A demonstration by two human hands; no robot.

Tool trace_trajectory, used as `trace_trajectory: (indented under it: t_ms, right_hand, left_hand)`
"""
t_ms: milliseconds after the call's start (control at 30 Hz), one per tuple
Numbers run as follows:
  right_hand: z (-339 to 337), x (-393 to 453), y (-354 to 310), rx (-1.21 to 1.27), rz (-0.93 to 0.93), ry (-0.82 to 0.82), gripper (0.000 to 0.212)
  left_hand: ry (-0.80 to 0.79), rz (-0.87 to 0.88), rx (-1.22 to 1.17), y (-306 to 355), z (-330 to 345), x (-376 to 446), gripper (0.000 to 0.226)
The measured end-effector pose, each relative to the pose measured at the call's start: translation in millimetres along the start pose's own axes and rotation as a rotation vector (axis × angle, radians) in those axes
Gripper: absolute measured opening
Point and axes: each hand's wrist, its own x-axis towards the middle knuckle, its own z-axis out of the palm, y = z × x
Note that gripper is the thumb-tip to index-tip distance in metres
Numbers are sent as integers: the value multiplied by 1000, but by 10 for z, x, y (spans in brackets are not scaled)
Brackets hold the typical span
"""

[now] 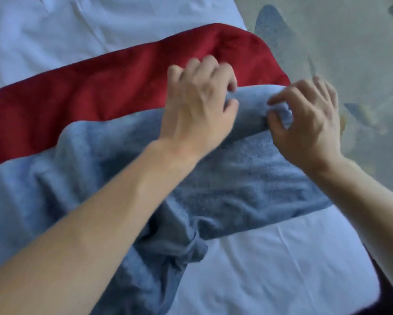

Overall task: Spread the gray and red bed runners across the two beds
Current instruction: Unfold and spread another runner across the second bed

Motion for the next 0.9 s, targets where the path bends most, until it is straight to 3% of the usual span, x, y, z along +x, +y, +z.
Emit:
trace_trajectory:
  t_ms: [67,133,200,267,300,367,400,500,667,767,900]
  right_hand:
    - [-229,-467,-46,22,-61,-41,7]
    - [-409,-954,-56,34,-138,-173,7]
    - [-529,-1401,-59,-3,-185,-355,23]
    - [-557,-1685,-49,-61,-188,-449,41]
    - [-554,-1762,-62,-79,-178,-446,41]
    - [-524,-1808,-105,-125,-156,-343,18]
    - [-513,-1815,-116,-161,-141,-281,10]
    - [-582,-1924,-58,-263,-74,-225,16]
    - [-972,-2309,204,-335,47,-342,9]
    - [-1036,-2414,156,-267,2,-413,30]
    - [-839,-2365,-39,-128,-119,-338,17]
  left_hand:
    - [-46,70,-82,301,-14,-453,9]
    - [-165,136,-103,567,55,-934,17]
    - [-320,174,2,738,151,-1361,34]
    - [-387,186,131,816,272,-1648,38]
    - [-376,187,140,839,322,-1740,29]
    - [-322,195,153,868,411,-1825,7]
    - [-285,193,164,901,445,-1836,10]
    - [-202,204,172,1122,561,-1862,17]
    - [-165,230,124,1603,657,-2189,21]
    - [-171,123,123,1497,614,-2324,22]
    - [-171,106,107,1550,630,-2276,13]
